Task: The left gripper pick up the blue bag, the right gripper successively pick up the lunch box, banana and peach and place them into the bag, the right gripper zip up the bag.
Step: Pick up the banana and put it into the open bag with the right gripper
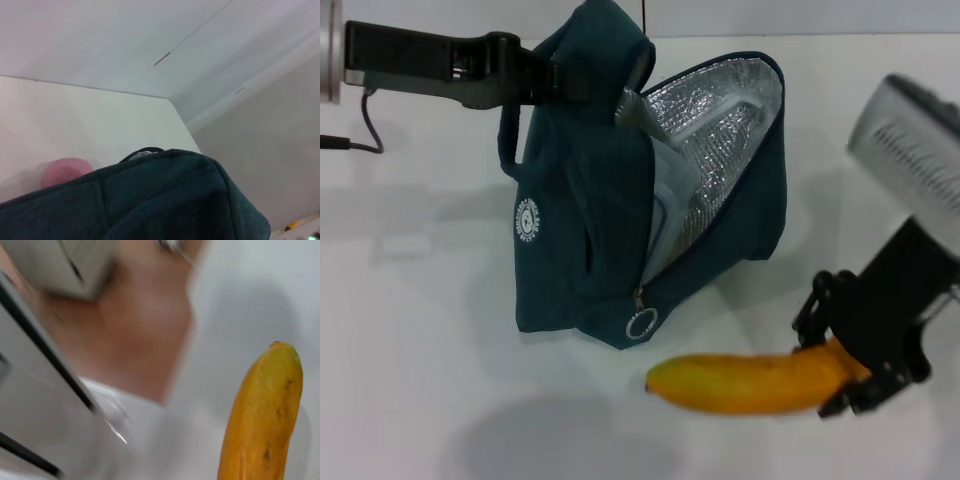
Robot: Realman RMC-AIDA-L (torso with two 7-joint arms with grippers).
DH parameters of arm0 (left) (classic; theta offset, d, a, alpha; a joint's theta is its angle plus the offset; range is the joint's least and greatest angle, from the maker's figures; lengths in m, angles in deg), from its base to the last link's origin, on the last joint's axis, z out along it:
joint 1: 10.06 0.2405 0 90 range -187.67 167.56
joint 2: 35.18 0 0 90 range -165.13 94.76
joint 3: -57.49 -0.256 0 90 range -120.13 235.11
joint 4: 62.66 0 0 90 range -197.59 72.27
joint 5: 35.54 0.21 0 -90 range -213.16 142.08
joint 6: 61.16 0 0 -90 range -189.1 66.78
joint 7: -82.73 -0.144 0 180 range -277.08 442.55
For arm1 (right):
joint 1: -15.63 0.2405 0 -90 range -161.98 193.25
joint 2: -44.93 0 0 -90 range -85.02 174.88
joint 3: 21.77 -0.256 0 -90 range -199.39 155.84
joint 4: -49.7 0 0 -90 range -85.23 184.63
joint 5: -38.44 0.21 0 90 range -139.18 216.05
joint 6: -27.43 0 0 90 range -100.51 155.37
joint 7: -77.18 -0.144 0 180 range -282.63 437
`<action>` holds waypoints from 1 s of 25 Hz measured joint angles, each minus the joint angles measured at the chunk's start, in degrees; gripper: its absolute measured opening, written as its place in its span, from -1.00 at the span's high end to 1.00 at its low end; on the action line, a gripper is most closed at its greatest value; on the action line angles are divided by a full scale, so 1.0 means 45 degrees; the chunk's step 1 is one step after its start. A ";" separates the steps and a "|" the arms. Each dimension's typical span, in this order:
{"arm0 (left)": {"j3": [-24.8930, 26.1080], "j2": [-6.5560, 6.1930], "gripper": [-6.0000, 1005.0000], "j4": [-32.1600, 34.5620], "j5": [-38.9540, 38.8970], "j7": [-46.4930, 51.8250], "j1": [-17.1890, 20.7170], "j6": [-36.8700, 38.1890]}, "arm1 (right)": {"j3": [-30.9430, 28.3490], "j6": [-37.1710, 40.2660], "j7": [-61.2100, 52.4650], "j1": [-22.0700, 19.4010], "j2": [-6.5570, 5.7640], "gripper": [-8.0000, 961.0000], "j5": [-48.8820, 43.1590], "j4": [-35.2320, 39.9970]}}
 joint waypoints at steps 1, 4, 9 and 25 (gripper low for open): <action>0.0000 0.0000 0.92 -0.0006 -0.0001 0.0000 -0.0001 0.0000 | -0.0420 0.0780 -0.0068 0.0020 -0.0006 0.09 0.0468 0.0112; 0.0000 0.0000 0.92 -0.0052 -0.0007 -0.0012 -0.0033 -0.0001 | -0.1169 0.2027 -0.0303 0.0057 -0.0022 0.09 0.1378 0.0225; 0.0000 0.0046 0.92 -0.0111 -0.0012 -0.0114 0.0000 -0.0048 | -0.3674 0.2968 -0.0803 -0.0034 -0.0059 0.09 0.3065 -0.0270; -0.0113 0.0067 0.92 -0.0440 0.0066 -0.0521 0.0042 -0.0055 | -0.9187 0.1385 -0.1923 -0.0673 -0.0208 0.08 0.9316 -0.9345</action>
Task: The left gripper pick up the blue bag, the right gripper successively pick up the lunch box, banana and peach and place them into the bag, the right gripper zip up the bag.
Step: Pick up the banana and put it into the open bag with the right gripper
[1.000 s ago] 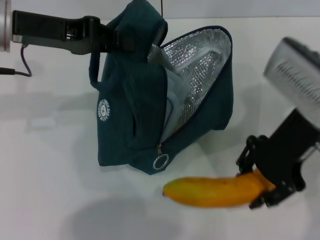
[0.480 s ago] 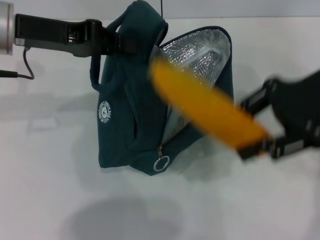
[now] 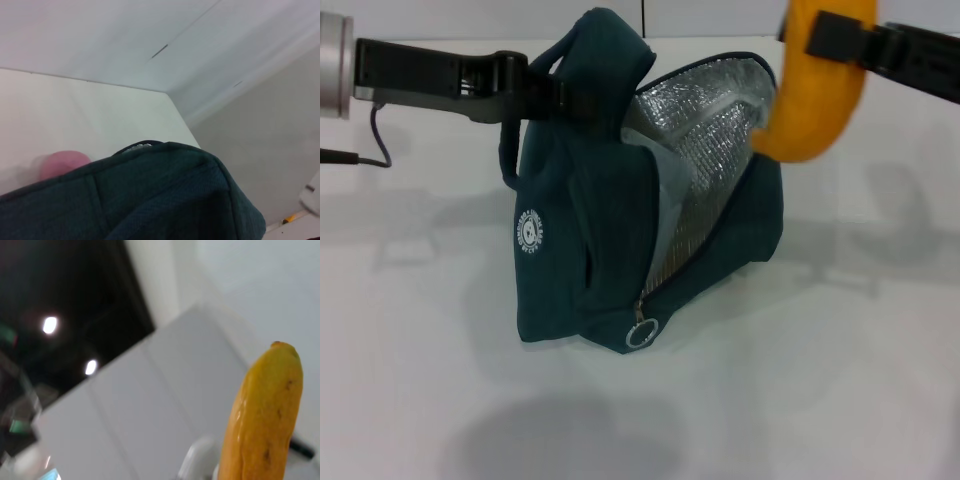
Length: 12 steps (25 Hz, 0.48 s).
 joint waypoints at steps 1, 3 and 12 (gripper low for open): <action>-0.0005 -0.0027 0.92 -0.0082 0.0001 -0.0042 -0.0002 -0.0001 | 0.0045 -0.0284 0.0053 -0.0076 0.0156 0.08 0.0235 -0.0320; -0.0005 -0.0124 0.92 -0.0404 0.0005 -0.0165 -0.0054 -0.0012 | 0.0169 -0.0751 0.0206 -0.0063 0.0290 0.08 0.0550 -0.1138; -0.0005 -0.0258 0.92 -0.0692 0.0019 -0.0521 -0.0167 -0.0150 | 0.1898 -0.3186 0.0649 0.0635 0.0329 0.08 0.0870 -0.3732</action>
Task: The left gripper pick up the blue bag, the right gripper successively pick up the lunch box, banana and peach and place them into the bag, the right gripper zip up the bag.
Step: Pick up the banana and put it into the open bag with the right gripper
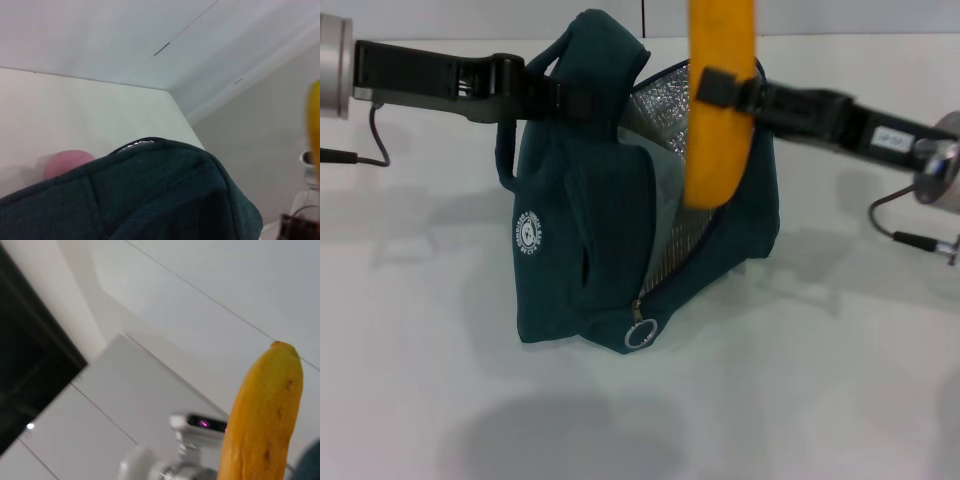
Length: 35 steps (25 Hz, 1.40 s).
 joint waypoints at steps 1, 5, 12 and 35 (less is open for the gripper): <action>0.0000 0.0001 0.92 -0.0001 0.0005 -0.0010 -0.0030 -0.0008 | 0.0200 -0.0330 0.0212 0.0232 -0.0001 0.08 0.0000 -0.0325; -0.0001 0.0041 0.92 -0.0001 0.0005 -0.0025 -0.0094 -0.0042 | 0.0417 -0.0734 0.0630 0.0498 -0.0004 0.08 0.0012 -0.0617; 0.0024 0.0053 0.92 -0.0001 0.0006 -0.0030 -0.0171 -0.0149 | 0.0927 -0.1631 0.1024 0.0652 -0.0010 0.08 -0.0041 -0.0750; 0.0098 -0.0115 0.92 -0.0333 0.0001 0.0025 -0.0383 -0.0212 | 0.1711 -0.1875 0.2154 0.0521 -0.0028 0.09 0.0055 0.0236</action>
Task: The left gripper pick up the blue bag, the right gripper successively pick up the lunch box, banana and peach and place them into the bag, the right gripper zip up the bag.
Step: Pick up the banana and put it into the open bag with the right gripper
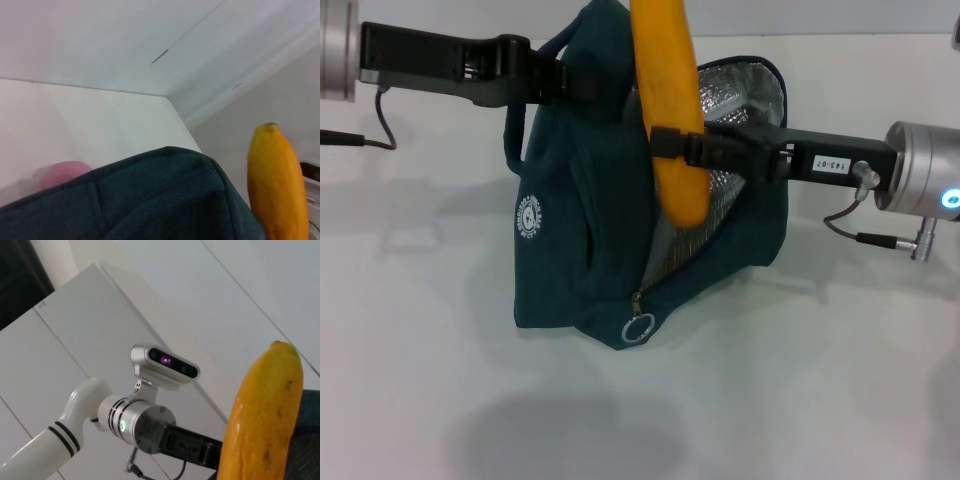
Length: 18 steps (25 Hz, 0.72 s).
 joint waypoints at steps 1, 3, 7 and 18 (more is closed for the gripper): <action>0.0002 -0.0008 0.92 0.0000 0.0000 0.0002 0.0002 -0.0001 | -0.0018 0.0023 -0.0062 -0.0027 -0.0009 0.09 0.0058 0.0005; 0.0001 -0.0013 0.92 0.0000 0.0000 0.0002 0.0003 -0.0001 | -0.0028 0.0061 -0.0146 -0.0139 -0.0024 0.08 0.0216 0.0061; 0.0000 -0.0014 0.92 0.0000 -0.0001 -0.0004 0.0003 -0.0001 | 0.0049 0.0129 -0.0360 -0.0467 -0.0040 0.01 0.0463 0.0453; -0.0024 -0.0007 0.92 0.0000 -0.0001 0.0029 -0.0035 0.0007 | 0.0110 0.0062 -0.0503 -0.0621 -0.0079 -0.51 0.0468 0.0808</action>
